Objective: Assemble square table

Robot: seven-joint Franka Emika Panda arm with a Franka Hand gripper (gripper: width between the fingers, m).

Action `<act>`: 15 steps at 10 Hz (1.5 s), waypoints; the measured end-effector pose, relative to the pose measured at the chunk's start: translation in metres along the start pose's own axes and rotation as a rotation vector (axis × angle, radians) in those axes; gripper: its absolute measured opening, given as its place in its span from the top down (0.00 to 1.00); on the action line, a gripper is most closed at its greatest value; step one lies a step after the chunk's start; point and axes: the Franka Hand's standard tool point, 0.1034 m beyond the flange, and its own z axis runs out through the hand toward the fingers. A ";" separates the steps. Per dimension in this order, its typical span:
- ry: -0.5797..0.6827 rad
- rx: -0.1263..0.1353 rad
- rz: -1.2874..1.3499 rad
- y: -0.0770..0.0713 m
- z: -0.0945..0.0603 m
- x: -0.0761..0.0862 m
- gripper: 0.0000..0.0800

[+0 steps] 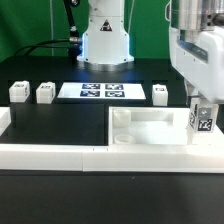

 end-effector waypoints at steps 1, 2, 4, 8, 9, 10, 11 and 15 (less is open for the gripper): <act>-0.001 0.002 0.015 0.001 0.000 0.000 0.63; -0.002 0.002 0.045 0.001 0.000 -0.001 0.60; 0.000 0.000 -0.053 0.002 0.001 -0.003 0.36; 0.014 0.080 -0.477 0.004 -0.004 -0.025 0.19; 0.018 0.069 -0.572 0.007 -0.002 -0.023 0.19; 0.022 0.069 -0.657 0.006 -0.002 -0.022 0.19; 0.030 0.070 -0.761 0.006 -0.001 -0.022 0.19; 0.137 0.054 -1.409 -0.001 0.010 -0.021 0.19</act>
Offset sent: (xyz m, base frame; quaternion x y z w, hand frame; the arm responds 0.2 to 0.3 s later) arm 0.0000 0.0000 0.0000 0.0000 0.0000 0.0000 1.0000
